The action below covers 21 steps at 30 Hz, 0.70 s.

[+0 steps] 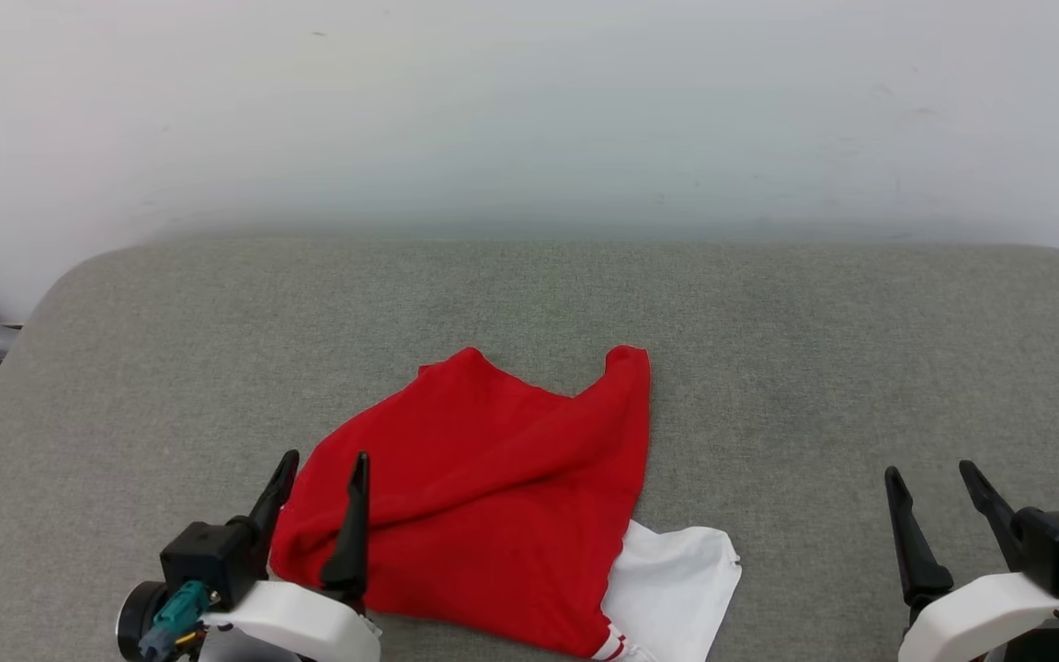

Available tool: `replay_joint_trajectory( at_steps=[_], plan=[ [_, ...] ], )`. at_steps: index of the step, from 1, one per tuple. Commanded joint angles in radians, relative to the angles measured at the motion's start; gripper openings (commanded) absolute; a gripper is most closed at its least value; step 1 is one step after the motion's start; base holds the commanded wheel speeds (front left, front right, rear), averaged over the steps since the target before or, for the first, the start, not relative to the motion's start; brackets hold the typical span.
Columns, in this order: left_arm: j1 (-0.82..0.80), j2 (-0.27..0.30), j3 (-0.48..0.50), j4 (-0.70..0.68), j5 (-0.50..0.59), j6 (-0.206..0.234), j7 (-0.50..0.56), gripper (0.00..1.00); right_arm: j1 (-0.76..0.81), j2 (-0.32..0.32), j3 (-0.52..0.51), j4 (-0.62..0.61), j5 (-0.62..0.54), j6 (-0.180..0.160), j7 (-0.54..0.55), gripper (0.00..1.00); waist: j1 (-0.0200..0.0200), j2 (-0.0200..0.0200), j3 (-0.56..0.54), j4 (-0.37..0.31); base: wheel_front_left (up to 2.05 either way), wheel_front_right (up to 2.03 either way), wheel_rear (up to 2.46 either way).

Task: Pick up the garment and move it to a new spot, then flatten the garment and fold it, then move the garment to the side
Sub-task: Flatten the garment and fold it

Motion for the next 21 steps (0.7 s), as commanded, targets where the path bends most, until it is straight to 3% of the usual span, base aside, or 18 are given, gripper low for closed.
replay_joint_trajectory(
  at_steps=[1, 7, 11, 21],
  plan=[
    [0.014, -0.004, -0.003, -0.007, 0.007, 0.006, -0.005, 1.00, 0.014, 0.001, -0.001, 0.000, 0.003, -0.001, 0.001, 1.00, 0.0001, -0.0001, 0.000, 0.001, 0.00, 0.00, 0.00],
    [0.022, -0.014, -0.011, -0.045, 0.028, 0.018, -0.016, 1.00, -0.001, 0.001, 0.019, 0.038, 0.028, -0.001, 0.059, 1.00, 0.0001, -0.0001, 0.009, 0.020, 0.00, 0.00, 0.00],
    [0.015, -0.025, -0.019, -0.055, 0.035, 0.021, -0.018, 1.00, -0.058, -0.030, 0.066, 0.105, 0.110, -0.001, 0.153, 1.00, 0.0001, -0.0001, 0.026, 0.043, 0.00, 0.00, 0.00],
    [-0.066, -0.061, -0.022, -0.040, 0.048, -0.008, -0.028, 1.00, -0.379, -0.138, 0.283, 0.332, 0.277, -0.001, 0.438, 1.00, 0.0001, -0.0001, 0.139, 0.110, 0.00, 0.00, 0.00]
  ],
)
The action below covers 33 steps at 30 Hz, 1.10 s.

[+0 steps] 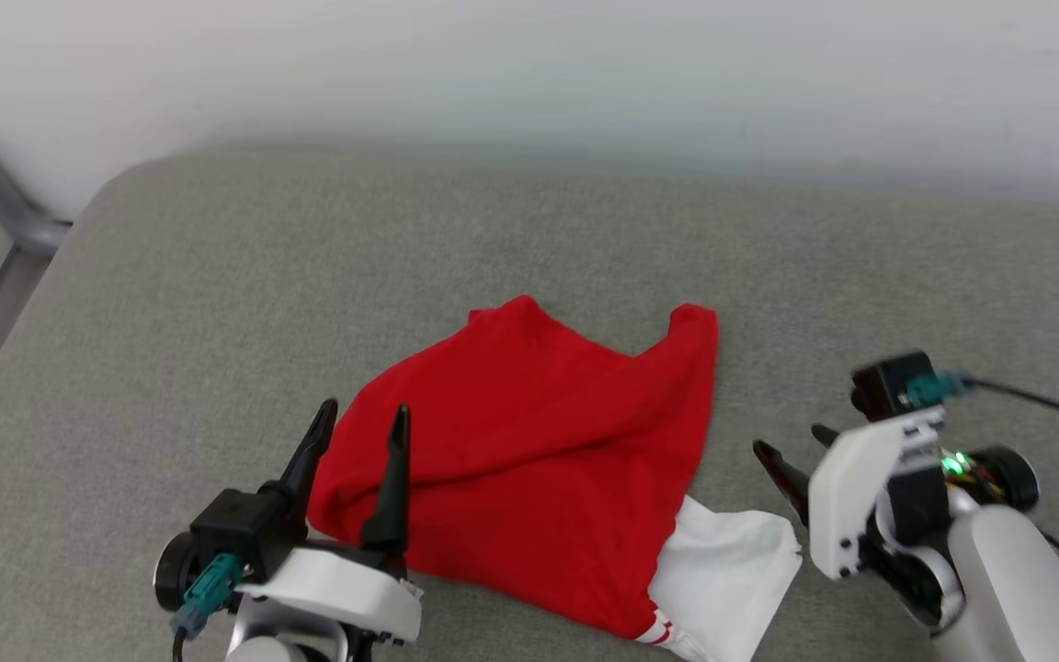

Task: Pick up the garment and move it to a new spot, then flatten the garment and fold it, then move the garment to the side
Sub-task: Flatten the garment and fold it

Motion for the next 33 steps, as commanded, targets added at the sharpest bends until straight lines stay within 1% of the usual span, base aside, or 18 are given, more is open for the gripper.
replay_joint_trajectory(
  at_steps=[1, 6, 11, 13, 18, 19, 20, 21, 24, 27, 30, 33],
  plan=[
    [-0.023, -0.010, 0.001, 0.003, 0.006, -0.009, -0.004, 1.00, -0.043, -0.010, 0.025, 0.021, 0.011, -0.001, 0.014, 1.00, -0.0001, -0.0001, 0.039, 0.029, 0.00, 0.00, 0.00],
    [-0.076, -0.043, -0.004, 0.015, 0.022, -0.032, -0.008, 1.00, -0.200, -0.037, 0.130, 0.143, 0.054, -0.001, 0.051, 1.00, -0.0001, -0.0001, 0.107, 0.071, 0.00, 0.00, 0.00],
    [-0.110, -0.081, 0.009, 0.020, 0.041, -0.052, -0.010, 1.00, -0.318, -0.054, 0.222, 0.271, 0.100, -0.001, 0.043, 1.00, -0.0001, -0.0001, 0.165, 0.102, 0.00, 0.00, 0.00],
    [-0.114, -0.096, 0.019, 0.023, 0.048, -0.062, -0.010, 1.00, -0.349, -0.058, 0.260, 0.327, 0.114, -0.001, 0.056, 1.00, -0.0001, -0.0001, 0.185, 0.110, 0.00, 0.00, 0.00],
    [-0.122, -0.132, 0.047, 0.042, 0.070, -0.093, -0.009, 1.00, -0.348, -0.057, 0.395, 0.453, 0.195, 0.001, 0.161, 1.00, -0.0001, -0.0001, 0.202, 0.129, 0.00, 0.00, 0.00],
    [-0.120, -0.139, 0.054, 0.046, 0.075, -0.096, -0.009, 1.00, -0.347, -0.057, 0.420, 0.465, 0.215, 0.002, 0.179, 0.62, -0.0001, -0.0001, 0.203, 0.130, 0.00, 0.00, 0.00],
    [-0.118, -0.145, 0.058, 0.049, 0.080, -0.103, -0.009, 1.00, -0.344, -0.057, 0.442, 0.475, 0.239, 0.002, 0.203, 0.04, -0.0001, -0.0001, 0.202, 0.132, 0.00, 0.00, 0.00],
    [-0.116, -0.150, 0.064, 0.051, 0.084, -0.107, -0.009, 1.00, -0.343, -0.061, 0.457, 0.481, 0.260, 0.005, 0.217, 0.00, -0.0001, -0.0001, 0.201, 0.132, 0.00, 0.00, 0.00],
    [-0.104, -0.160, 0.086, 0.062, 0.100, -0.117, -0.009, 1.00, -0.395, -0.078, 0.475, 0.464, 0.295, 0.003, 0.181, 0.00, -0.0001, -0.0001, 0.193, 0.126, 0.00, 0.00, 0.00],
    [-0.098, -0.170, 0.103, 0.065, 0.113, -0.124, -0.009, 1.00, -0.484, -0.102, 0.469, 0.426, 0.306, -0.001, 0.104, 0.00, -0.0001, -0.0001, 0.187, 0.115, 0.00, 0.00, 0.00],
    [-0.091, -0.172, 0.116, 0.068, 0.126, -0.132, -0.009, 1.00, -0.572, -0.137, 0.446, 0.400, 0.288, -0.001, 0.021, 0.00, -0.0001, -0.0001, 0.182, 0.103, 0.00, 0.00, 0.00],
    [-0.087, -0.176, 0.122, 0.073, 0.134, -0.140, -0.009, 1.00, -0.629, -0.168, 0.412, 0.412, 0.261, -0.001, -0.049, 0.00, -0.0001, -0.0001, 0.177, 0.092, 0.00, 0.00, 0.00]
  ],
)
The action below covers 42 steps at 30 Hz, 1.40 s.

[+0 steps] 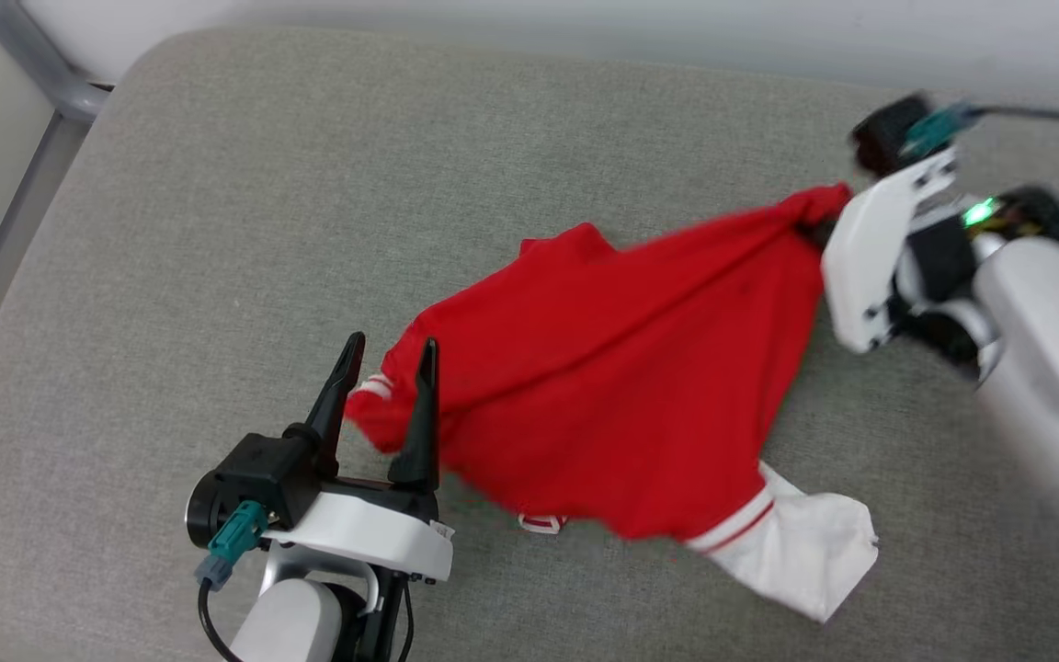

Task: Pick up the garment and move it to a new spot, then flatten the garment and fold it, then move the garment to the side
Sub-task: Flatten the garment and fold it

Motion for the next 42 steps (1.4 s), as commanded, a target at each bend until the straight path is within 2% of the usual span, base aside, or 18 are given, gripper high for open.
replay_joint_trajectory(
  at_steps=[1, 5, 6, 9, 13, 16, 17, 18, 19, 26, 29, 36, 42],
  plan=[
    [0.009, -0.001, 0.000, 0.002, 0.002, -0.004, -0.005, 1.00, -0.005, -0.010, -0.005, 0.008, -0.003, -0.002, -0.008, 0.00, -0.0001, 0.0000, -0.003, -0.004, 0.00, 0.00, 0.00],
    [0.011, -0.007, 0.006, 0.005, 0.011, -0.012, -0.005, 1.00, -0.071, -0.070, -0.077, 0.064, -0.046, -0.002, -0.056, 0.00, -0.0001, 0.0000, -0.003, -0.013, 0.00, 0.00, 0.00],
    [0.013, -0.011, 0.008, 0.006, 0.016, -0.019, -0.005, 1.00, -0.084, -0.122, -0.146, 0.129, -0.080, -0.002, -0.089, 0.00, -0.0001, 0.0000, 0.002, -0.015, 0.00, 0.00, 0.00],
    [0.013, -0.014, 0.008, 0.011, 0.018, -0.023, -0.005, 1.00, -0.071, -0.168, -0.217, 0.202, -0.110, -0.002, -0.123, 0.00, -0.0001, 0.0000, 0.014, -0.012, 0.00, 0.00, 0.00],
    [0.009, -0.016, 0.013, 0.016, 0.022, -0.029, -0.005, 1.00, -0.025, -0.197, -0.308, 0.306, -0.126, -0.001, -0.175, 0.00, -0.0001, 0.0000, 0.029, -0.011, 0.00, 0.00, 0.00],
    [0.010, -0.017, 0.017, 0.020, 0.025, -0.028, -0.005, 1.00, 0.010, -0.182, -0.351, 0.362, -0.133, -0.001, -0.223, 0.00, -0.0001, 0.0000, 0.031, -0.014, 0.00, 0.00, 0.00],
    [0.011, -0.017, 0.019, 0.023, 0.025, -0.028, -0.005, 1.00, 0.021, -0.174, -0.360, 0.374, -0.136, -0.001, -0.247, 0.22, -0.0001, 0.0000, 0.029, -0.016, 0.00, 0.00, 0.00],
    [0.014, -0.017, 0.021, 0.027, 0.025, -0.028, -0.005, 1.00, 0.031, -0.161, -0.369, 0.380, -0.139, -0.001, -0.275, 0.87, -0.0001, 0.0000, 0.027, -0.019, 0.00, 0.00, 0.00],
    [0.016, -0.015, 0.022, 0.030, 0.025, -0.027, -0.005, 1.00, 0.042, -0.144, -0.385, 0.387, -0.126, -0.001, -0.305, 1.00, -0.0001, 0.0000, 0.022, -0.022, 0.00, 0.00, 0.00],
    [0.039, 0.004, 0.029, 0.057, 0.013, -0.021, 0.002, 1.00, 0.131, -0.094, -0.444, 0.350, -0.123, -0.001, -0.602, 1.00, -0.0001, 0.0000, -0.041, -0.040, 0.00, 0.00, 0.00],
    [0.054, 0.011, 0.038, 0.058, 0.008, -0.013, 0.010, 1.00, 0.175, -0.080, -0.458, 0.320, -0.134, -0.001, -0.692, 1.00, -0.0001, 0.0000, -0.073, -0.053, 0.00, 0.00, 0.00],
    [0.099, 0.034, 0.052, 0.052, -0.005, 0.007, 0.035, 1.00, 0.330, -0.036, -0.502, 0.167, -0.175, -0.001, -0.741, 1.00, -0.0001, 0.0000, -0.152, -0.087, 0.00, 0.00, 0.00],
    [0.145, 0.048, 0.060, 0.039, -0.014, 0.022, 0.059, 1.00, 0.527, 0.033, -0.572, -0.057, -0.245, -0.001, -0.741, 1.00, -0.0001, 0.0000, -0.210, -0.114, 0.00, 0.00, 0.00]
  ],
)
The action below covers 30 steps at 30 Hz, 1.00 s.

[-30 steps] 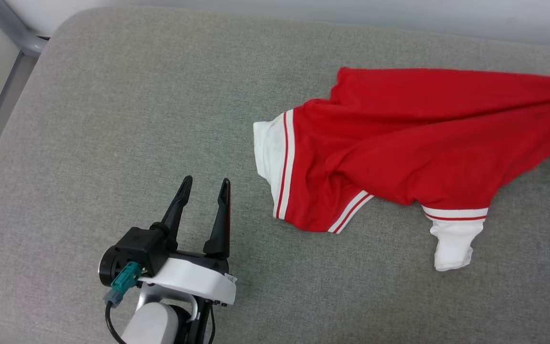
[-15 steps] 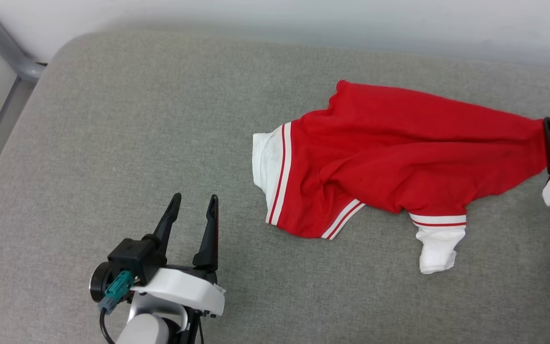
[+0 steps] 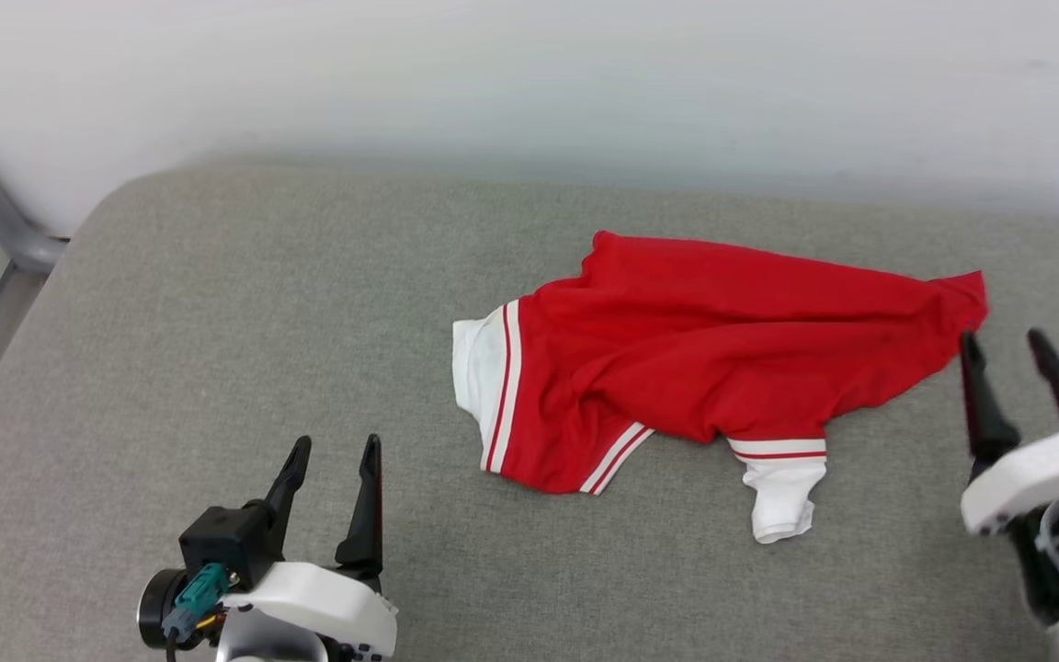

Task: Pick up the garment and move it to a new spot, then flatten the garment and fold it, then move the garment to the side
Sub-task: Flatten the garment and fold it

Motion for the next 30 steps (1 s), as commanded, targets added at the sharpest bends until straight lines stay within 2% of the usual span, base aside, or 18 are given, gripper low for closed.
replay_joint_trajectory(
  at_steps=[1, 8, 14, 21, 30],
  plan=[
    [0.014, 0.003, 0.001, -0.004, -0.006, 0.006, 0.006, 1.00, 0.041, 0.014, -0.009, -0.030, -0.014, -0.001, -0.001, 1.00, 0.0001, 0.0000, -0.021, -0.018, 0.00, 0.00, 0.00],
    [0.049, 0.015, 0.007, -0.009, -0.016, 0.021, 0.023, 1.00, 0.252, 0.121, -0.051, -0.286, -0.095, -0.001, 0.076, 1.00, 0.0001, 0.0000, -0.053, -0.045, 0.00, 0.00, 0.00],
    [0.057, 0.020, 0.010, -0.016, -0.022, 0.028, 0.031, 1.00, 0.395, 0.177, -0.057, -0.421, -0.112, -0.001, 0.263, 1.00, 0.0001, 0.0000, -0.058, -0.063, 0.00, 0.00, 0.00],
    [0.019, 0.018, -0.005, -0.024, -0.017, 0.024, 0.030, 1.00, 0.400, 0.122, 0.014, -0.441, -0.038, -0.001, 0.543, 1.00, 0.0001, 0.0000, -0.021, -0.057, 0.00, 0.00, 0.00],
    [-0.029, 0.000, -0.024, -0.013, -0.011, 0.015, 0.005, 1.00, 0.241, -0.002, 0.246, -0.493, 0.049, -0.001, 0.803, 1.00, 0.0001, 0.0000, 0.054, -0.014, 0.00, 0.00, 0.00]
  ],
)
